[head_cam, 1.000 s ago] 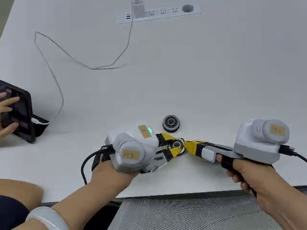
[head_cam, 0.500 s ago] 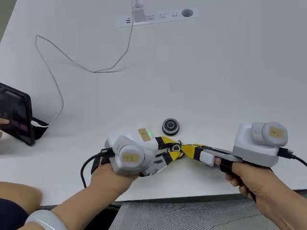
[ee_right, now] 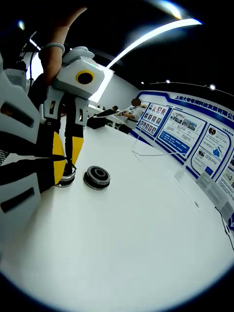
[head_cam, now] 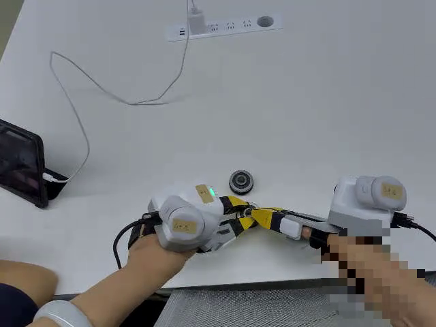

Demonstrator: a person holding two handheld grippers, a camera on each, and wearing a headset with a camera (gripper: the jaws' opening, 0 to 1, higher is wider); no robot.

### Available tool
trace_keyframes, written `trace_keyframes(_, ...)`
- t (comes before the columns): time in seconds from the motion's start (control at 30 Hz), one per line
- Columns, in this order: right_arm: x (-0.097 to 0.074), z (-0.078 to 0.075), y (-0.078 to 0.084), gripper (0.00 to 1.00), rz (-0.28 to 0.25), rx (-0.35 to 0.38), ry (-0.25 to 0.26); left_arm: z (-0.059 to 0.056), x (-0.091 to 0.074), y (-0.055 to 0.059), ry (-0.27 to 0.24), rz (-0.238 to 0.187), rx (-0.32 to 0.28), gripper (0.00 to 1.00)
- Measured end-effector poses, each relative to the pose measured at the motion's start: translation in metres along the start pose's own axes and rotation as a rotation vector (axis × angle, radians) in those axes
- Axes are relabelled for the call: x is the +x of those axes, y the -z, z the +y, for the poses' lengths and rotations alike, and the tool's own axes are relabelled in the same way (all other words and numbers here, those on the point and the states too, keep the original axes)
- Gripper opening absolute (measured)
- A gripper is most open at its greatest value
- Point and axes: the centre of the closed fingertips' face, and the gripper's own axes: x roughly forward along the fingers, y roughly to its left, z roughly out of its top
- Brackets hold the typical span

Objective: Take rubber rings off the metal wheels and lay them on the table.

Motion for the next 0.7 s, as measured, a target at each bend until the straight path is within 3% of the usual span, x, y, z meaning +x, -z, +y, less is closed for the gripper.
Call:
trace_keyframes(0.23, 0.001, -0.003, 0.001, 0.01, -0.008, 0.01, 0.021, -0.003, -0.005, 0.0, 0.016, -0.003, 0.011, 0.15)
trace_keyframes(0.43, 0.001, -0.002, -0.002, 0.01, -0.021, 0.013, 0.02, -0.002, -0.017, -0.007, 0.005, -0.037, 0.003, 0.18)
trace_keyframes(0.7, -0.002, -0.001, -0.005, 0.01, -0.025, 0.011, 0.025, 0.0, -0.027, -0.006, -0.012, -0.052, -0.009, 0.2)
